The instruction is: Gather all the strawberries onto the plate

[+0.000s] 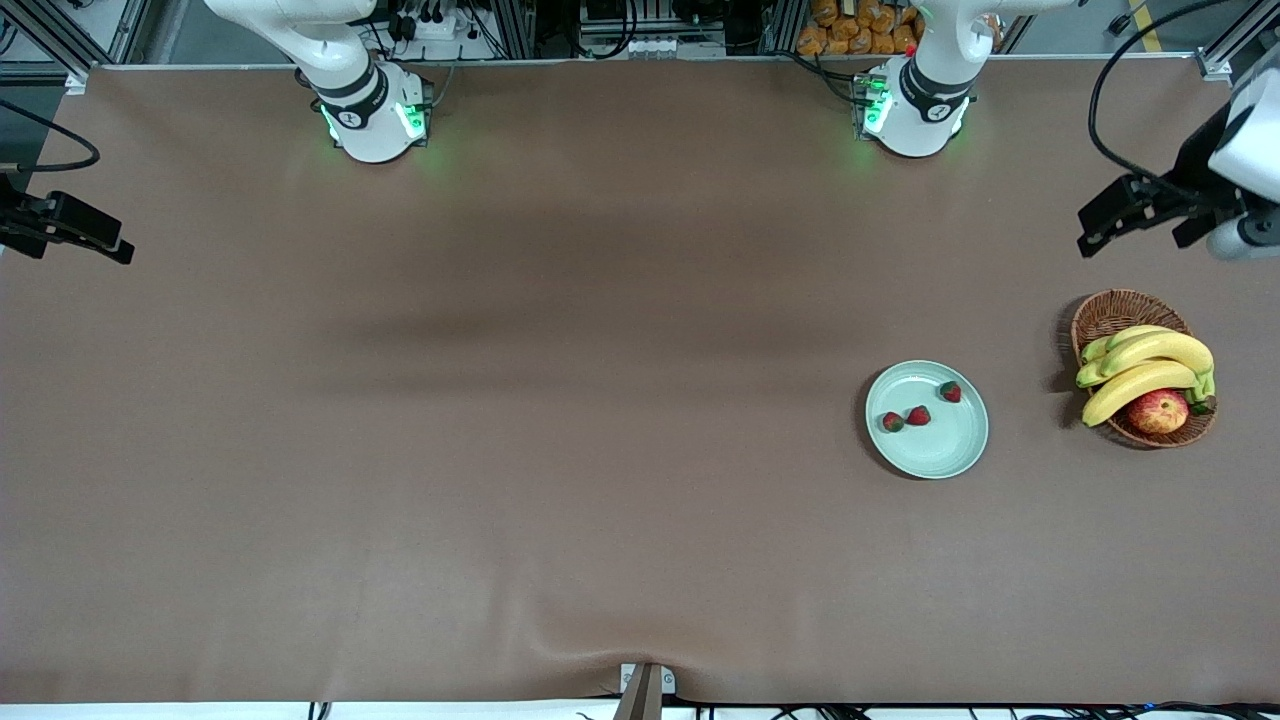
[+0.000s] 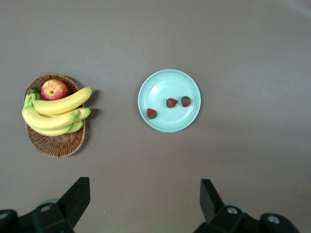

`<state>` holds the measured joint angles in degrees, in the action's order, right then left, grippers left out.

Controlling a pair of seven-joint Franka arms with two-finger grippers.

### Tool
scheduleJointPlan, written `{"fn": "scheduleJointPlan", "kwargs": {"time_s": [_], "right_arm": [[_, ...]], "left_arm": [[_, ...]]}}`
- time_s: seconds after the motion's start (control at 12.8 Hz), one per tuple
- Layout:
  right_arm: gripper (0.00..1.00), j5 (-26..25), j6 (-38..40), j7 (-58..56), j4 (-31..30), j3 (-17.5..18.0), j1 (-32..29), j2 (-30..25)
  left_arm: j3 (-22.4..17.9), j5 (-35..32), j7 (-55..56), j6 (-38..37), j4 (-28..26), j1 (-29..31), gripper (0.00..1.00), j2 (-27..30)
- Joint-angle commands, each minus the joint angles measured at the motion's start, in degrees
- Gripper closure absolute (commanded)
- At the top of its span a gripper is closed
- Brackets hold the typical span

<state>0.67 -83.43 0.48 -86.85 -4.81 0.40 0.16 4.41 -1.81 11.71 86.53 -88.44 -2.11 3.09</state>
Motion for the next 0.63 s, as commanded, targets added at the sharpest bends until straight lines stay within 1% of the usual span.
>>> {"fn": "scheduleJointPlan", "kwargs": {"time_s": [0.0,0.23,0.39,0.55], "right_arm": [[0.00,-0.67,0.55,-0.39,0.10,0.95,-1.20,-0.43],[0.00,-0.67,0.46,-0.39,0.10,0.95,-1.20,-0.43],[0.00,-0.67,0.46,-0.39,0.19,0.95,-1.20,-0.43],[0.00,-0.67,0.46,-0.39,0.19,0.95,-1.20,-0.43]], "left_arm": [[-0.89,0.23,1.30,-2.06,-1.91,-0.97,0.00,2.45],[-0.80,0.23,1.13,-2.59,-1.48,-1.05,0.00,3.33],[-1.06,0.31,1.12,-2.59,1.68,-2.19,0.00,2.02],[-1.07,0.31,1.12,-2.76,1.87,-2.29,0.00,1.92]]}}
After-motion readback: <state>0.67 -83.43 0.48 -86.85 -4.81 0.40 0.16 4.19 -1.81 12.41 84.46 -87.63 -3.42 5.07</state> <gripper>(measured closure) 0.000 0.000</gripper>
